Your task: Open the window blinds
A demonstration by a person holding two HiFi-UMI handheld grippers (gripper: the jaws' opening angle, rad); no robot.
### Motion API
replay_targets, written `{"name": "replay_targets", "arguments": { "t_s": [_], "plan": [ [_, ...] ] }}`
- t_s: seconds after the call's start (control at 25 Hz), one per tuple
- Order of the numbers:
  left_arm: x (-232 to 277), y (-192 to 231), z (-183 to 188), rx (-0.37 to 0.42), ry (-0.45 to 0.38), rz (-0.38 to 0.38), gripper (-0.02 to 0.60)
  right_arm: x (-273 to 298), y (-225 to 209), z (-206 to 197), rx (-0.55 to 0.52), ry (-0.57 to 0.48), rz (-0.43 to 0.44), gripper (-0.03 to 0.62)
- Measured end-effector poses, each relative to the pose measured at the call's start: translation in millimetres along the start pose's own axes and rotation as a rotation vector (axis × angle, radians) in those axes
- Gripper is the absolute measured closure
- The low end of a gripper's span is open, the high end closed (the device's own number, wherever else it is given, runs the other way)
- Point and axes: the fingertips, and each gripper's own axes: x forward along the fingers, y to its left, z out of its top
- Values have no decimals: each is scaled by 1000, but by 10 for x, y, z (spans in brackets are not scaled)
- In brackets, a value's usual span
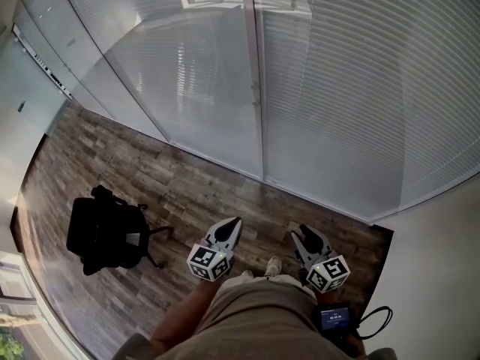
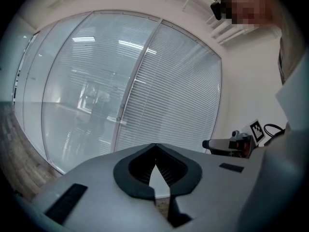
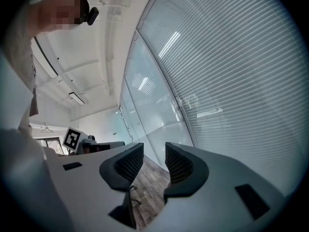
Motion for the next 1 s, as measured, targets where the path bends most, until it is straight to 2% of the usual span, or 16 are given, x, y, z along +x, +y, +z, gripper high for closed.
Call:
{"name": "replay_targets", "arguments": {
  "t_s": [0.44,1.0],
  "plan": [
    [464,-40,-38,-16,-9,36,568,-8,-521,70,16,3,10,468],
    [940,337,123,-19,21,57,568,421,-918,114,56,42,1,468]
  ]
}}
